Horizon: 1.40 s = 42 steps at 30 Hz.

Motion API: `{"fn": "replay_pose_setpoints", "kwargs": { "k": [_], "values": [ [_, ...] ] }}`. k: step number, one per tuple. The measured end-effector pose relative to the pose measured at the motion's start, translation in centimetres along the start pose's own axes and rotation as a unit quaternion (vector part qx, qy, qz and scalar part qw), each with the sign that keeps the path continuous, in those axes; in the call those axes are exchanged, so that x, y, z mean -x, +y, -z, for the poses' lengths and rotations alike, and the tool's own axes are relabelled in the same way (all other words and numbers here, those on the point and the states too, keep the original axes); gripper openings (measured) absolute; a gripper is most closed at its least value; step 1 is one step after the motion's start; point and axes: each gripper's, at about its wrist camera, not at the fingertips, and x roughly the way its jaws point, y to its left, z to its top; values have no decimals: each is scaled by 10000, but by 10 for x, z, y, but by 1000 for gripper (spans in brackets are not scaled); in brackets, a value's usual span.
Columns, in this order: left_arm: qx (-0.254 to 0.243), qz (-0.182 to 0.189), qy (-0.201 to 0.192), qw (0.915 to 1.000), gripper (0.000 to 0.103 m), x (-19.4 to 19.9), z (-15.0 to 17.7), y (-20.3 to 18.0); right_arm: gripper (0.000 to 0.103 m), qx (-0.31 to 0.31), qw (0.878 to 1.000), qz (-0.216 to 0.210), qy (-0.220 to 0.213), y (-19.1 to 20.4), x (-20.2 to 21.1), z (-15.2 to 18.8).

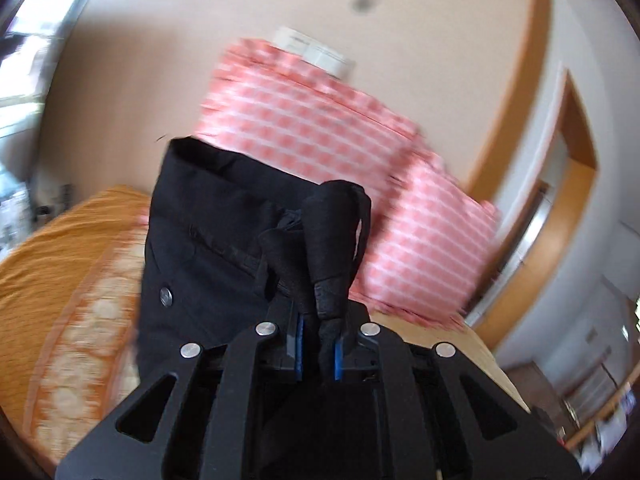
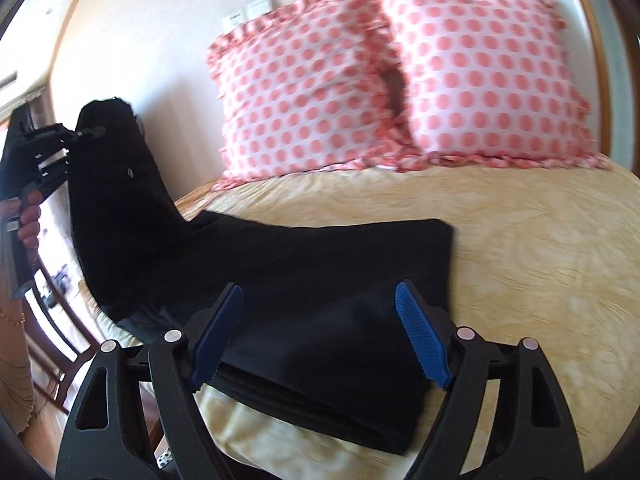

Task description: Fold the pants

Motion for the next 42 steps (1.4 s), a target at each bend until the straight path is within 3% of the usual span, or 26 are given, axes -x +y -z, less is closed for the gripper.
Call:
{"fn": "replay_pose_setpoints", "kwargs": {
  "k": [3,5,9,10,12,17,20,24,28,30,35,36,39,42],
  "values": [
    [-441,610,423,9963,9,-38,31,-55,81,-279,9993,253,-75,-21,11,4],
    [-660,915,965,9889,9,-69,69,-84,81,-397,9983,415,-77,-32,17,8],
    [-771,1205,2404,9601,9,-131,160,-106,81,-601,9959,678,9,-50,24,16],
    [-768,1228,2483,9578,9,-134,169,-105,81,-620,9954,731,16,-54,26,18],
    [-963,1153,2268,9623,9,-127,169,-109,81,-631,9945,832,9,-59,31,21],
    [-912,1284,1609,9743,9,-106,134,-119,81,-673,9933,933,-95,-67,33,19],
    [-1347,1321,1639,9683,10,-108,152,-141,81,-678,9927,992,-99,-67,31,20],
    [-1720,1263,2165,9527,12,-126,198,-150,81,-673,9910,1152,-69,-68,30,20],
    [-1657,1287,2267,9511,21,-127,210,-144,81,-541,9884,1412,-124,-68,35,18],
    [-1595,1413,2365,9480,60,-126,209,-142,81,-537,9873,1482,-206,-69,39,15],
    [-1689,1549,1999,9526,93,-87,191,-131,81,-435,9859,1515,-557,-63,52,-1],
    [-1761,1440,1804,9569,96,-77,184,-126,81,-381,9862,1480,-632,-60,54,-4],
    [-1968,495,1061,9734,100,-57,163,-99,81,-115,9926,918,-783,-34,51,-16],
    [-2089,-511,799,9733,100,-57,153,-72,80,206,9979,212,-578,-2,29,-22]
  ]
}}
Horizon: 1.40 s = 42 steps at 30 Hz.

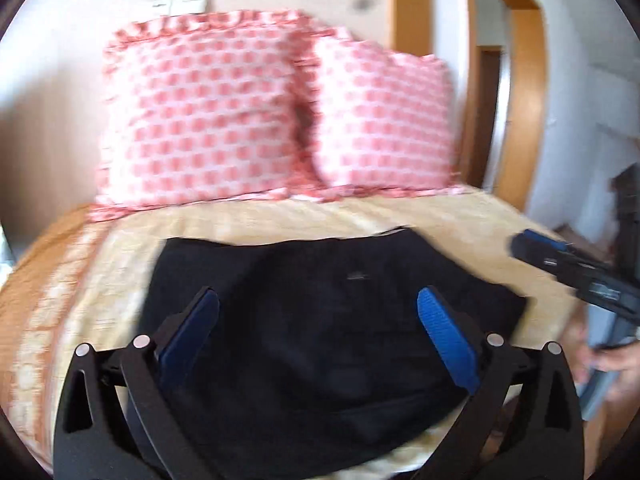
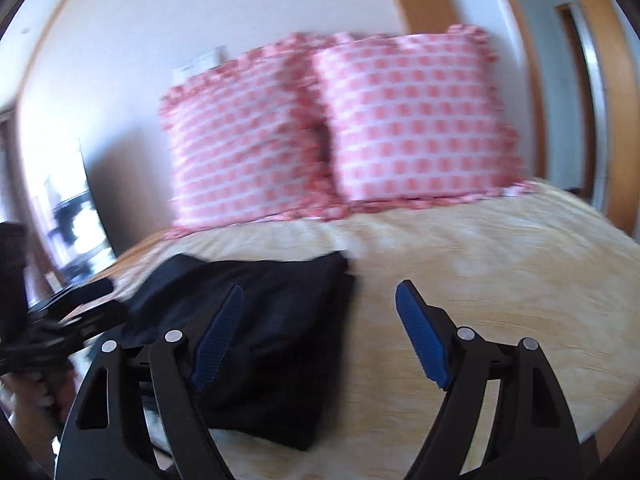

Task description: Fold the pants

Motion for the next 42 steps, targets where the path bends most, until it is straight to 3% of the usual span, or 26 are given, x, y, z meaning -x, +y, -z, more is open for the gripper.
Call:
{"fn": "replay_pose_setpoints", "kwargs": {
  "k": [5,9,10,14,18,21,27,30,32,37,39,42],
  "values": [
    [110,-256,423,9987,100,-19,14,19,80,417,9971,-456,440,40,-42,9],
    [460,-324,1033,9931,99,-39,34,36,81,98,9892,-63,1461,29,-77,33],
    [658,-245,1219,9901,98,-44,42,43,81,70,9884,-62,1518,25,-79,41],
    [474,-243,1126,9922,98,-42,50,45,81,489,9874,97,1500,35,-71,49],
    [586,-140,1054,9926,98,-33,36,57,81,-248,9922,-280,1190,8,-55,18],
    [735,-394,829,9931,100,-23,20,78,81,-793,9914,-221,1013,-26,-55,-8],
    [1447,-76,1386,9797,100,-51,12,125,79,-1640,9667,-262,1947,-80,-114,-16],
    [1787,99,1617,9705,100,-62,19,136,78,-1674,9590,-276,2271,-82,-134,-9],
    [1947,191,1703,9658,100,-66,25,139,72,-1527,9590,-283,2370,-78,-140,-4],
    [1914,172,1647,9675,100,-63,29,137,61,-941,9666,-256,2371,-64,-147,0],
    [1861,138,1655,9684,100,-64,28,135,41,-673,9728,-316,2194,-58,-144,-1],
    [1816,111,1680,9688,100,-65,27,133,27,199,9818,-177,1882,-35,-133,-1]
  ]
}}
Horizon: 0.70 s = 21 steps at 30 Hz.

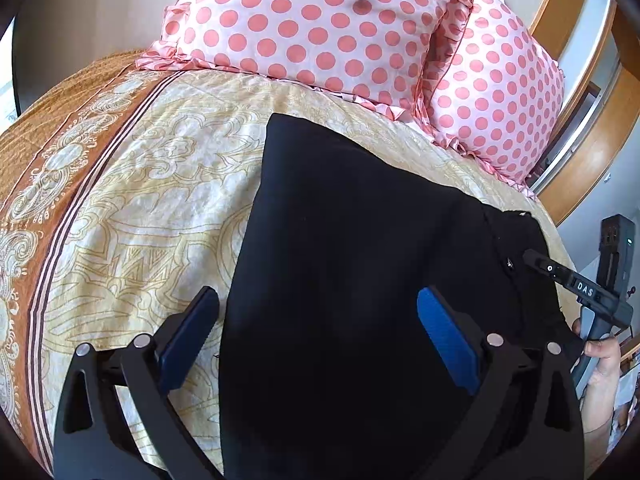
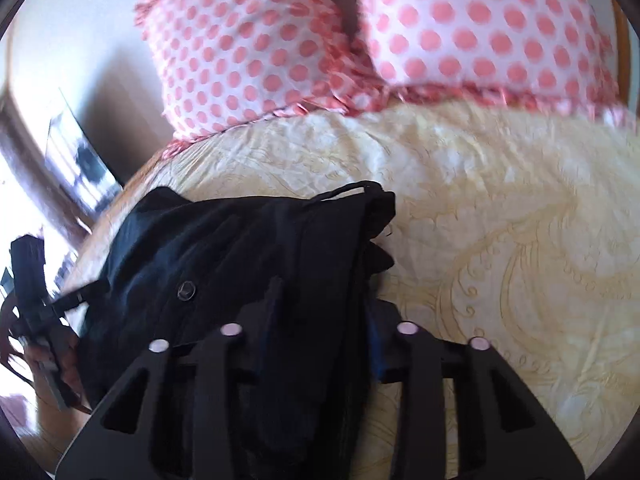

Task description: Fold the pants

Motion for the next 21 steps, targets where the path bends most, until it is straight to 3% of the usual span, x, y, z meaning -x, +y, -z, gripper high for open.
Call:
{"fn": "replay_pose_setpoints", "kwargs": {
  "k": [2,4,8,14,16,18,19,21],
  "values": [
    [26,81,22,10000,100,1,-1,1,26,454,9987,199,-118,13,4,3],
    [39,186,48,9998,100,1,-5,0,27,260,9995,179,-31,8,1,2],
    [41,359,228,9991,99,-7,-19,0,52,-480,9987,77,179,-13,-7,1],
    [192,494,626,9966,93,-31,-42,8,54,-737,9967,-244,230,-23,-14,1],
    [234,547,723,9956,86,-38,-50,8,50,-799,9958,-388,203,-26,-16,1],
    [257,455,738,9959,76,-43,-56,8,31,-743,9955,-568,136,-24,-15,0],
    [228,397,736,9962,73,-44,-58,8,28,-688,9960,-566,102,-21,-13,-1],
    [120,274,697,9971,40,-46,-58,5,22,-527,9974,-485,5,-15,-10,-1]
  ]
}}
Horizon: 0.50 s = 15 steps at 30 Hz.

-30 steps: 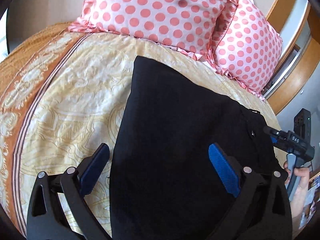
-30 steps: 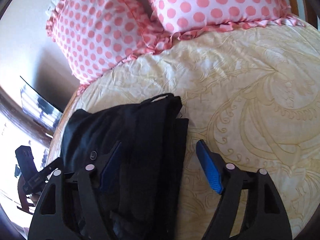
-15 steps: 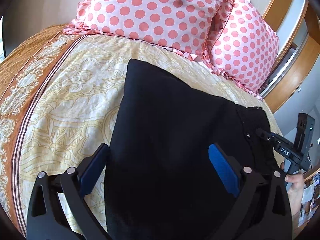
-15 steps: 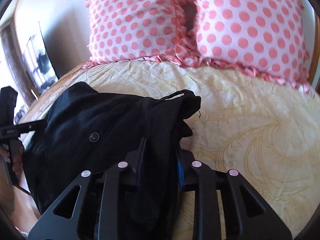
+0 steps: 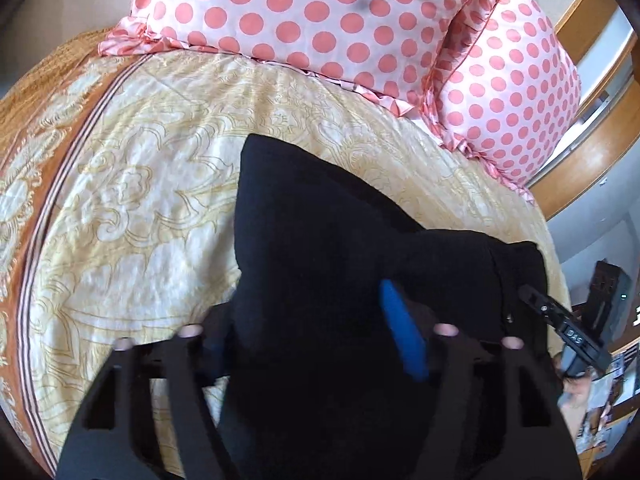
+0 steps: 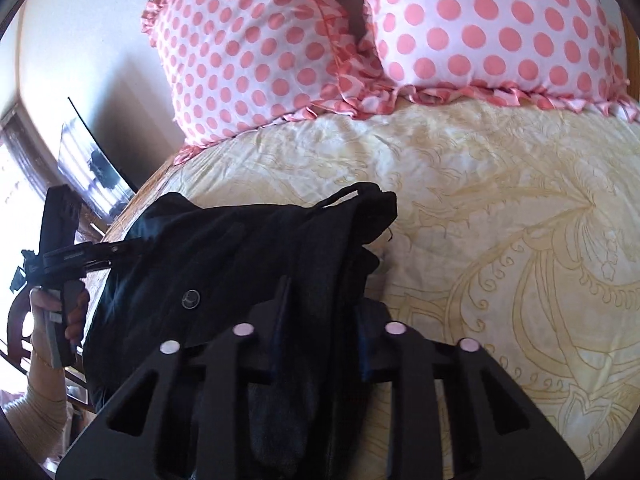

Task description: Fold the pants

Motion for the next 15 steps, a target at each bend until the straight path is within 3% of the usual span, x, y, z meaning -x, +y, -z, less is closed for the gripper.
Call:
{"fn": "replay_pose_setpoints", "kwargs": {
  "k": [2,3,9,12,15],
  "values": [
    [-109,-26,-141,9998,17,4,1,-2,20,42,10000,0,-83,3,3,0],
    [-133,23,-219,9997,12,6,1,-2,19,5,9999,-54,-139,3,5,-2],
    [-61,194,-628,9978,9,19,-13,-6,17,-79,9991,-173,-377,4,8,-28],
    [-38,180,-1005,9948,6,24,-40,-11,17,-20,9983,-110,-565,7,4,-49],
    [5,43,-1077,9942,6,15,-64,-10,17,-108,9979,62,-637,3,-12,-70]
  ]
}}
